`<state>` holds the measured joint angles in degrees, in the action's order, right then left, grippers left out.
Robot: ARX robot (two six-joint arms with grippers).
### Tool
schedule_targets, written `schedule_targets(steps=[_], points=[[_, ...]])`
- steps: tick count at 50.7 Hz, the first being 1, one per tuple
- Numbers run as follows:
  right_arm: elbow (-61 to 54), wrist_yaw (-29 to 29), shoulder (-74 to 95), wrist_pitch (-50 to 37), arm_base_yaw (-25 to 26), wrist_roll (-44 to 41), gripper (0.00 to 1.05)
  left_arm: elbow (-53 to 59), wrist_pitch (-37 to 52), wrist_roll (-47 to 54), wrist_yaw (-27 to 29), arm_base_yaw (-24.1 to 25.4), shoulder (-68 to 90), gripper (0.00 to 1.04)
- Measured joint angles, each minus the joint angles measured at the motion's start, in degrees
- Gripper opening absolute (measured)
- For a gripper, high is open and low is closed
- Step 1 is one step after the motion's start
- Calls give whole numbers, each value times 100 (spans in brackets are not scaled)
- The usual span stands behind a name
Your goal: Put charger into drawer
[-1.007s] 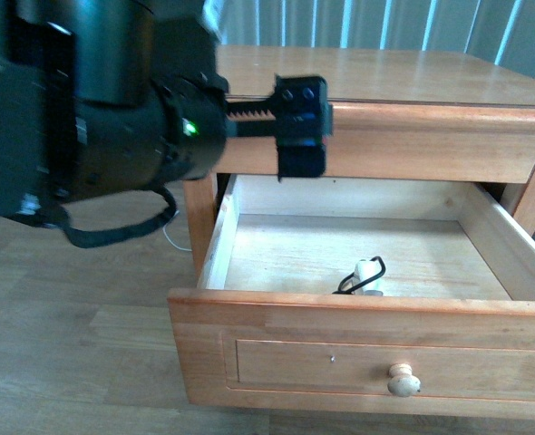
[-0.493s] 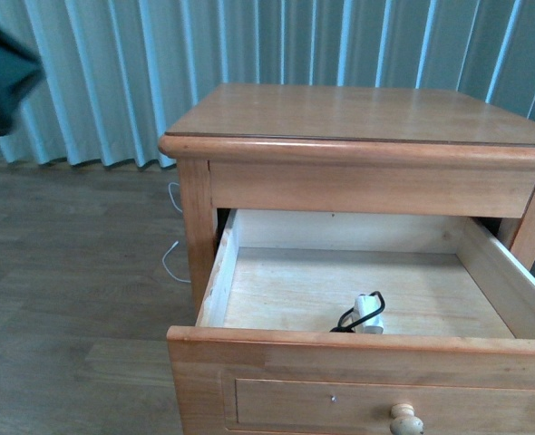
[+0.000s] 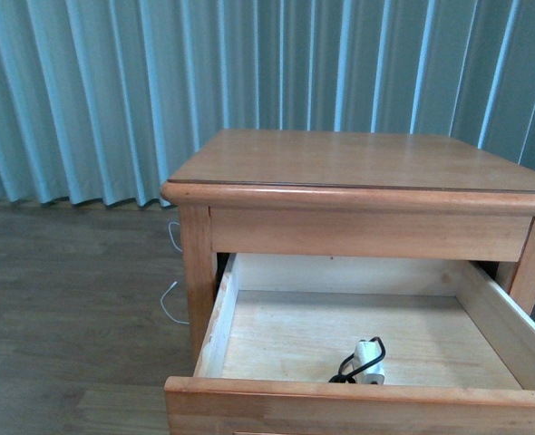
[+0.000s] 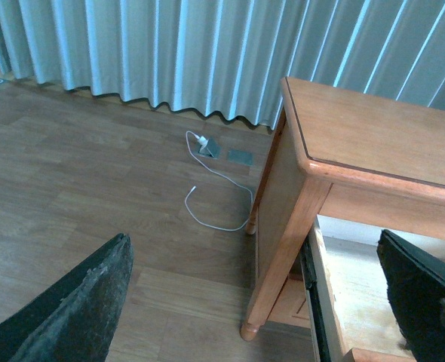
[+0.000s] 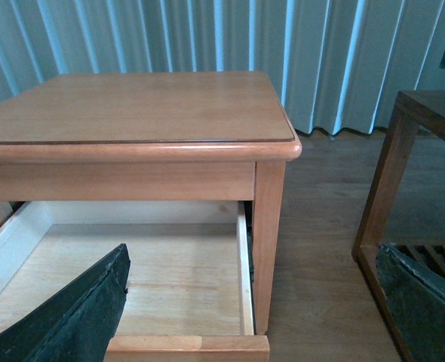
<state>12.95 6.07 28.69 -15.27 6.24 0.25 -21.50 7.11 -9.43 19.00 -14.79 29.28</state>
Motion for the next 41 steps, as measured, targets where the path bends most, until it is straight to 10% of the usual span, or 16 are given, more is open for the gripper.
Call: schedule_targets(steps=[27,41], points=[[0,0,0,0,-2,0,97,1353,260,868,-1834,1445,-1128,4],[0,0,0,0,-2,0,97,1709,190,898,-1895,1464,-1589,4]])
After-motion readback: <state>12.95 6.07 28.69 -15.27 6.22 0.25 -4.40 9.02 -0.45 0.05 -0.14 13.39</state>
